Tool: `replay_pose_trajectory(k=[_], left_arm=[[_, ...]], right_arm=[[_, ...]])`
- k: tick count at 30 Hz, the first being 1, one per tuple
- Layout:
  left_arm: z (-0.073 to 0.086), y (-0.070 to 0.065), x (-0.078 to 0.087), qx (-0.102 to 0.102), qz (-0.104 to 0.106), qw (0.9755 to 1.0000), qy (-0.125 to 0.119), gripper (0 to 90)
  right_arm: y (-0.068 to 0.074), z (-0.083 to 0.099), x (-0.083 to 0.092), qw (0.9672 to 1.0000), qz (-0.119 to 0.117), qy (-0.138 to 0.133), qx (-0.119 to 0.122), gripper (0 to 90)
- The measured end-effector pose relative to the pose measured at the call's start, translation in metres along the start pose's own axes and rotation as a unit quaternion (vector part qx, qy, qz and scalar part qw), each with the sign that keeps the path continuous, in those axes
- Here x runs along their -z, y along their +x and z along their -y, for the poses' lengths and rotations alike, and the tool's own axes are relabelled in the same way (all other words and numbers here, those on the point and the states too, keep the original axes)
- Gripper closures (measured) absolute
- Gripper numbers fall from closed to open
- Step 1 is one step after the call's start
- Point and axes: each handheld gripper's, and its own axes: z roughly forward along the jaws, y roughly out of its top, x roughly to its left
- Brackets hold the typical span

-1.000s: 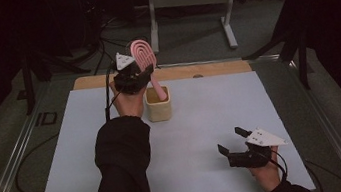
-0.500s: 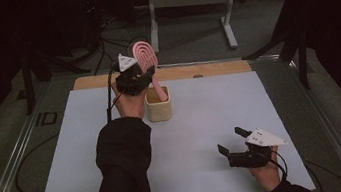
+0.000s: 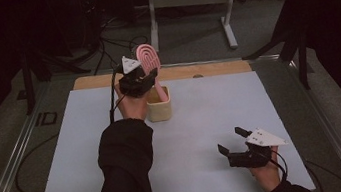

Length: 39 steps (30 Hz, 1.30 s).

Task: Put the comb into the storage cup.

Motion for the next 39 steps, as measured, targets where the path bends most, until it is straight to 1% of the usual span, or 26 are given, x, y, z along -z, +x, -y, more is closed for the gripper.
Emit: replay_pose_trajectory(k=[6, 9, 14, 18, 25, 39], left_arm=[[0.003, 0.0, -0.001, 0.001, 0.0, 1.0, 0.002, 65.4], [0.005, 0.002, -0.001, 0.006, 0.001, 1.0, 0.0, 65.4], [0.011, 0.005, -0.003, 0.01, -0.001, 0.9999, 0.006, 65.4], [0.014, 0.006, -0.004, 0.017, 0.002, 0.9998, 0.006, 65.4], [0.017, 0.004, -0.007, 0.014, 0.003, 0.9998, 0.01, 65.4], [0.026, 0.004, -0.01, 0.019, 0.0, 0.9997, 0.015, 65.4]], right_arm=[[0.0, 0.0, 0.0, 1.0, 0.0, 0.0, 0.001, 10.8], [0.0, 0.0, 0.0, 1.0, 0.0, 0.001, 0.001, 10.8], [0.0, 0.001, -0.001, 1.0, 0.0, 0.002, 0.001, 10.8], [0.0, 0.001, -0.001, 1.0, -0.001, 0.002, 0.001, 10.8], [0.0, 0.001, -0.001, 1.0, -0.001, 0.002, 0.001, 10.8], [0.0, 0.001, -0.001, 1.0, 0.0, 0.003, 0.002, 10.8]])
